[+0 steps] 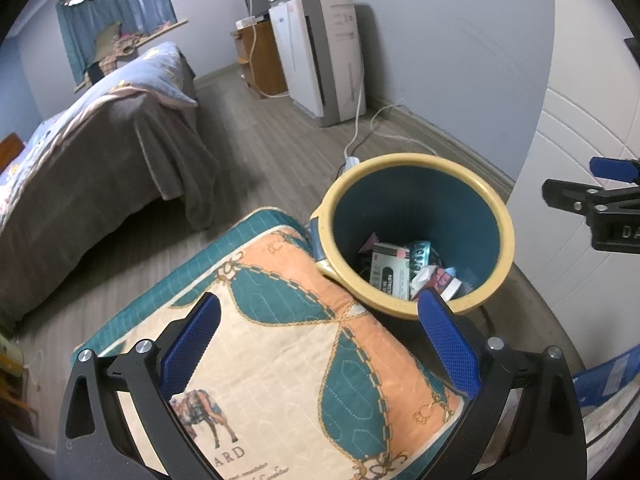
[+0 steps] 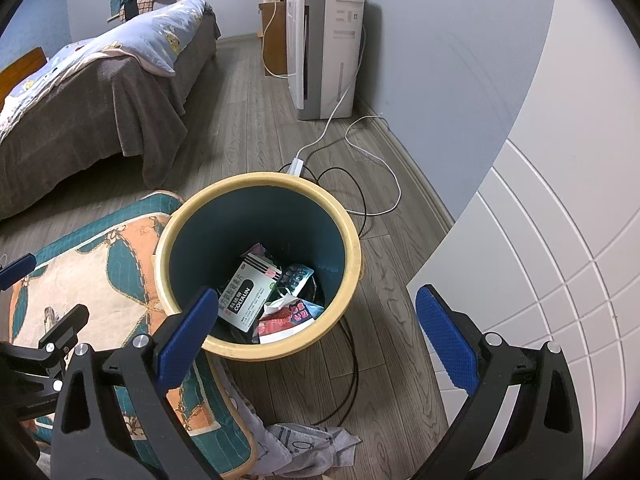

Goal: Collect trash

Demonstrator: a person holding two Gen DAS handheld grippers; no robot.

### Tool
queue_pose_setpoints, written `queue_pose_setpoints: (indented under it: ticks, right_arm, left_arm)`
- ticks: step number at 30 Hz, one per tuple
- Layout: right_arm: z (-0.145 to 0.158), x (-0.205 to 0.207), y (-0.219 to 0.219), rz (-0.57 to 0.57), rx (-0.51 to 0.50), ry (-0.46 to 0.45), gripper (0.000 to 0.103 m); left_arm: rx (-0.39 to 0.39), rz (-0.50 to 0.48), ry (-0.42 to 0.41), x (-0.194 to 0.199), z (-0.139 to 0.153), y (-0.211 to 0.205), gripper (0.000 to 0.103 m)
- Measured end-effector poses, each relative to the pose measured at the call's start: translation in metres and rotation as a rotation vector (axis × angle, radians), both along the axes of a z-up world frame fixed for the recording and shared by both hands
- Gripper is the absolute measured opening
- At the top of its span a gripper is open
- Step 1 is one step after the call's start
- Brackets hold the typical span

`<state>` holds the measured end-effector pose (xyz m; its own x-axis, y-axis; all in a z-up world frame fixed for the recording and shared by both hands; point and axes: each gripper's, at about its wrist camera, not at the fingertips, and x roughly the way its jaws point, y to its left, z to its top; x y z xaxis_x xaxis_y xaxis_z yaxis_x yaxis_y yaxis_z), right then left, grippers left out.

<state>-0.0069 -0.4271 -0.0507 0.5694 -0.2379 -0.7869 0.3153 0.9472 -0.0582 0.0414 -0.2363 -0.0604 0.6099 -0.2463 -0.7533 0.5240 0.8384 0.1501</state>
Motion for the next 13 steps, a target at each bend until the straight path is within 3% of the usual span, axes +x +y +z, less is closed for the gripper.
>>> queue_pose_setpoints:
  ticks: [13]
  right_arm:
    - [0.0, 0.0, 0.005, -0.019, -0.01, 0.022, 0.097]
  left_arm:
    - [-0.003, 0.024, 0.055, 0.001, 0.001, 0.008, 0.098]
